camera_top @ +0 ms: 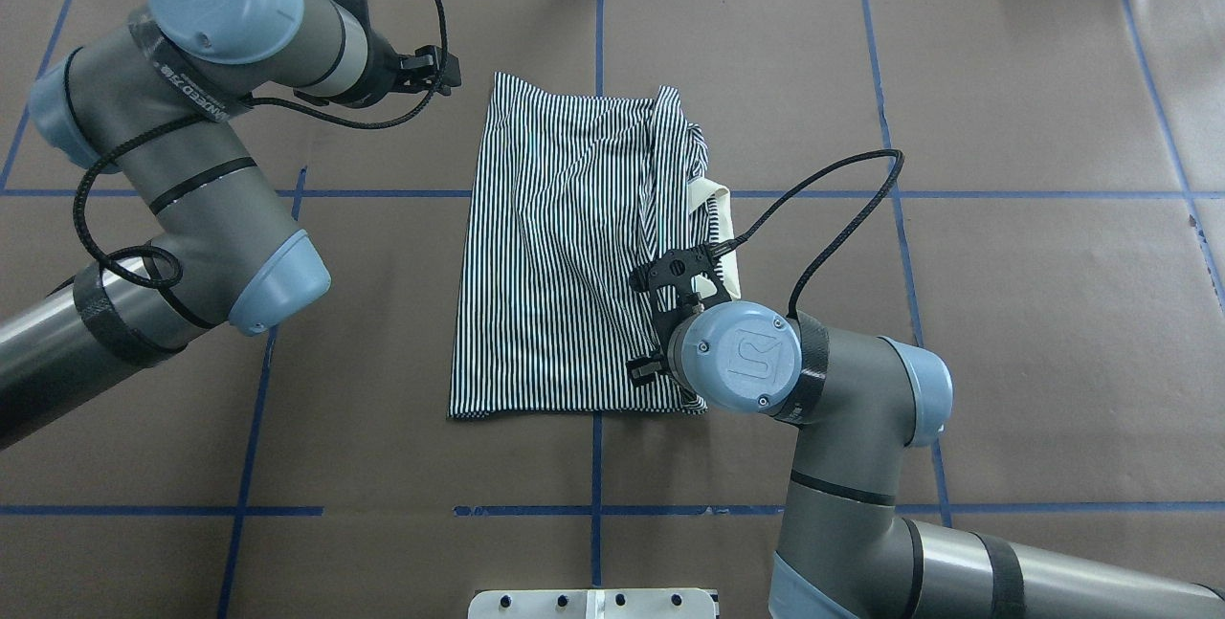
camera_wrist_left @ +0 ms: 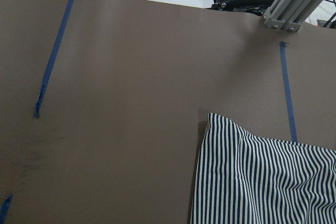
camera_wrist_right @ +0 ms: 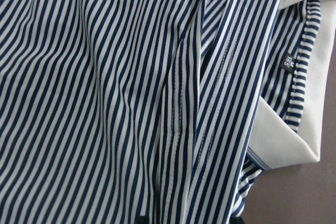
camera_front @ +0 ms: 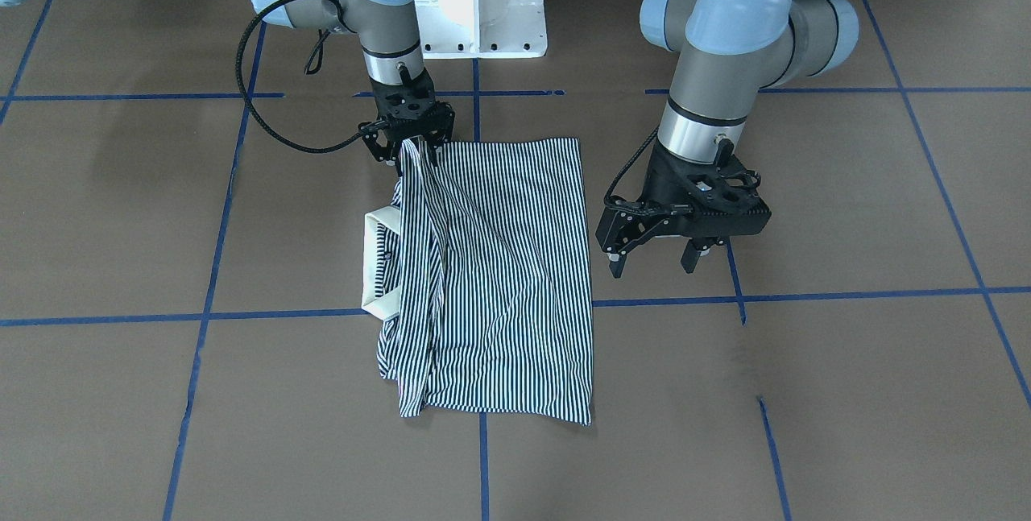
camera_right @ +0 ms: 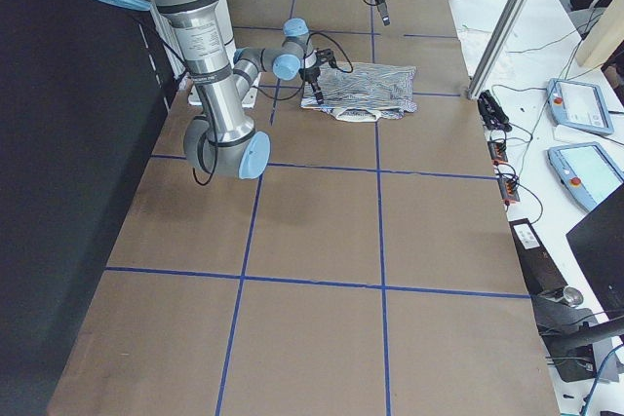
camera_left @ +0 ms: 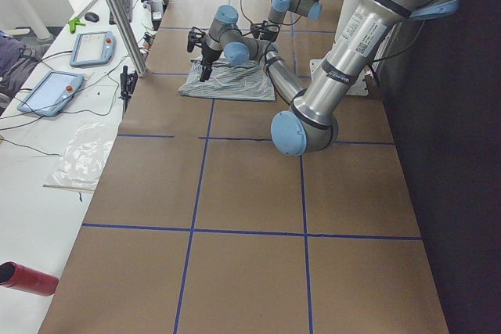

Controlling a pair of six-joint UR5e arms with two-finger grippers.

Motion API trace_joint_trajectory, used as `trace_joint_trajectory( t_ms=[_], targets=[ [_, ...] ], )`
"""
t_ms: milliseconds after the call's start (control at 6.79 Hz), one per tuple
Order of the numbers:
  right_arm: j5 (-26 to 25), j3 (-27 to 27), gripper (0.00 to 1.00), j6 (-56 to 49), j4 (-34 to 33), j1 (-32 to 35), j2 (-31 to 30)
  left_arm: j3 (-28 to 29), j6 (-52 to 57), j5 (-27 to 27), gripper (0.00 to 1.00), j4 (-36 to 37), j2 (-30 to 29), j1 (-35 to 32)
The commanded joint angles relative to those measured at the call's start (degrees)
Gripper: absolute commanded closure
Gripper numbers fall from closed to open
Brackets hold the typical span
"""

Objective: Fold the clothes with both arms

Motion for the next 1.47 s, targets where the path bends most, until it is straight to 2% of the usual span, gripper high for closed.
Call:
trace_joint_trajectory(
  t_ms=[0, 294, 589, 736, 883, 1030, 1325],
  targets=[
    [2.86, 0.29, 0.45, 0.13, 0.07, -0.05, 0.15, 0.17, 0.06, 0.02, 0.0, -0.14, 0.0, 0.09],
    [4.63, 0.38, 0.49, 0.39, 0.07, -0.13, -0.29, 0.17, -0.29, 0.11, 0.0, -0.23, 0.0, 0.96],
    [5.16, 0.55, 0.63, 0.48, -0.02, -0.05, -0.64, 0.17, -0.29, 0.11, 0.0, -0.23, -0.08, 1.23],
    [5.08, 0.55, 0.76, 0.48, -0.02, -0.05, -0.73, 0.17, -0.29, 0.11, 0.0, -0.31, -0.08, 1.23],
    [5.07, 0.55, 0.94, 0.39, -0.11, 0.04, -0.82, 0.17, -0.29, 0.11, 0.0, -0.49, -0.26, 1.23],
    [5.07, 0.55, 1.0, 0.3, -0.2, 0.22, -0.91, 0.17, -0.38, 0.11, 0.0, -1.8, -0.17, 1.23],
    [4.99, 0.82, 1.0, 0.65, -0.55, 0.83, -1.0, 0.17, -0.38, 0.11, 0.0, -2.42, -0.26, 1.23]
  ],
)
